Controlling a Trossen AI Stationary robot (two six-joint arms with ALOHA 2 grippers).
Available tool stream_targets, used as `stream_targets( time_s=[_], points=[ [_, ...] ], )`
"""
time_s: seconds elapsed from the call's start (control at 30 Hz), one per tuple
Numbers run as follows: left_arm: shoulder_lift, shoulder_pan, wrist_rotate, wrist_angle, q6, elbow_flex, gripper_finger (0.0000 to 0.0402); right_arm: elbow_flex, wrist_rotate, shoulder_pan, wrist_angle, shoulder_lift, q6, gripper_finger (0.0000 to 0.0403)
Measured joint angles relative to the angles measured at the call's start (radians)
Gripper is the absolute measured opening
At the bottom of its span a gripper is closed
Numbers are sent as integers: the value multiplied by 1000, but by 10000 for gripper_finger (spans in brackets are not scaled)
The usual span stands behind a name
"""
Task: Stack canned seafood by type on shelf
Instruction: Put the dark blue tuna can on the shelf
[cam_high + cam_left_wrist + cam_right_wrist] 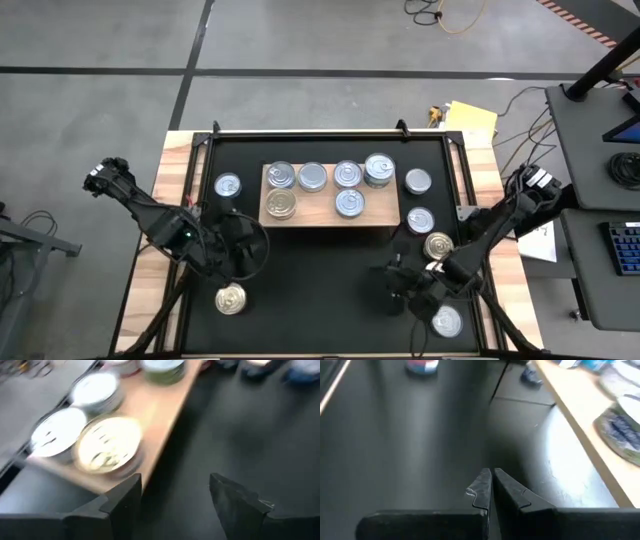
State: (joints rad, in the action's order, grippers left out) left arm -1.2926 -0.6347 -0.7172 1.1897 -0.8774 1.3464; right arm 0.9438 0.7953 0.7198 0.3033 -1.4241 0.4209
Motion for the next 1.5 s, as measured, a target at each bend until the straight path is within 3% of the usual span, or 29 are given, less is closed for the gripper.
stream_targets(
  time_s=[0.23, 0.4, 0.6, 0.87, 1.1, 1.5],
  points=[
    [0, 16, -69, 183, -136, -41, 174, 0, -246, -180, -2, 22, -213, 9],
    [1, 47, -73, 185, -132, -97, 136, -21, -349, -282, -33, 72, -363, 9],
    [25, 97, -44, 186, -65, -163, 80, -78, -582, -386, -145, 178, -483, 9],
    [96, 137, 68, 171, -17, -227, 5, -87, -587, -406, -108, 364, -417, 9],
    [139, 178, 161, 68, 118, -255, 0, -93, -583, -406, -99, 476, -288, 9],
    [147, 309, 231, 119, 220, -290, 0, -93, -523, -406, -98, 443, -245, 9]
  ],
)
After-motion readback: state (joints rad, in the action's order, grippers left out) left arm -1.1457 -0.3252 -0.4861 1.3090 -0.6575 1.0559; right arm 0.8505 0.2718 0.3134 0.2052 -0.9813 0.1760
